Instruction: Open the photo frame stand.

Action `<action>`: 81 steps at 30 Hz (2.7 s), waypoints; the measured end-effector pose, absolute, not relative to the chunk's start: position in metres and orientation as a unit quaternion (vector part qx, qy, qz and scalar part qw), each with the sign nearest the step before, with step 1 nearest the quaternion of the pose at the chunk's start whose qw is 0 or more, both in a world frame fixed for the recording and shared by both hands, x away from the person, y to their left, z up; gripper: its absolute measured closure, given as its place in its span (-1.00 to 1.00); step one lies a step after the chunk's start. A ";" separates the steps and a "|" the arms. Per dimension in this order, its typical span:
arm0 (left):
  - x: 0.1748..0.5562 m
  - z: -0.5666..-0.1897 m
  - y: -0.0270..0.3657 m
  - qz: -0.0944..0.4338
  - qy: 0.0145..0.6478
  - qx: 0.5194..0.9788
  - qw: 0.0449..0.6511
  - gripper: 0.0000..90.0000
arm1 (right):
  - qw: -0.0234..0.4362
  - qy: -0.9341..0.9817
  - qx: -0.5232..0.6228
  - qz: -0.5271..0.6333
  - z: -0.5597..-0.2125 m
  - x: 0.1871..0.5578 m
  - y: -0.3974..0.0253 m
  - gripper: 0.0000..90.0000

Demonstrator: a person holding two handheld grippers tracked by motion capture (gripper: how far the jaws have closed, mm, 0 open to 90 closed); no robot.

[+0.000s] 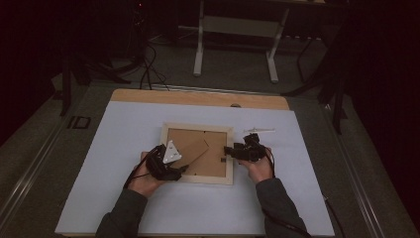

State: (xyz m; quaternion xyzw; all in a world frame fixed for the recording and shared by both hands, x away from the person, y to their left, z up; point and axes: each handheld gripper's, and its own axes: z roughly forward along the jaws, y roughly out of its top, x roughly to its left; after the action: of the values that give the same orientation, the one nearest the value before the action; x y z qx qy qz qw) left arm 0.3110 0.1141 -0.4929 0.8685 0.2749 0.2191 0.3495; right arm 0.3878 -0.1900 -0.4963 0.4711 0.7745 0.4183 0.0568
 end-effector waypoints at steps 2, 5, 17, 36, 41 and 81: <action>0.310 -0.492 0.113 0.222 0.275 0.867 0.350 -0.17 | 0.054 0.776 0.472 0.416 -0.497 0.390 -0.187 -0.07; 0.308 -0.491 0.113 0.228 0.274 0.866 0.352 -0.17 | 0.035 0.762 0.484 0.428 -0.496 0.393 -0.188 -0.13; 0.302 -0.486 0.110 0.255 0.253 0.861 0.359 -0.17 | -0.020 0.756 0.488 0.435 -0.501 0.402 -0.188 -0.10; 0.306 -0.479 0.111 0.289 0.244 0.855 0.354 -0.17 | 0.002 0.727 0.498 0.473 -0.489 0.400 -0.202 0.34; 0.307 -0.477 0.110 0.295 0.242 0.854 0.353 -0.17 | 0.012 0.726 0.497 0.476 -0.486 0.400 -0.201 0.34; 0.330 -0.478 0.127 0.179 0.330 0.833 0.406 -0.24 | 0.050 0.726 0.466 0.502 -0.480 0.393 -0.195 0.37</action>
State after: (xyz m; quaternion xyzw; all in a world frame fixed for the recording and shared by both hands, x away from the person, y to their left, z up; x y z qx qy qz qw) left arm 0.3303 0.1272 -0.4782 0.8331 0.3297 0.1794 0.4062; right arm 0.3927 -0.1947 -0.4796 0.4664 0.7263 0.5024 0.0498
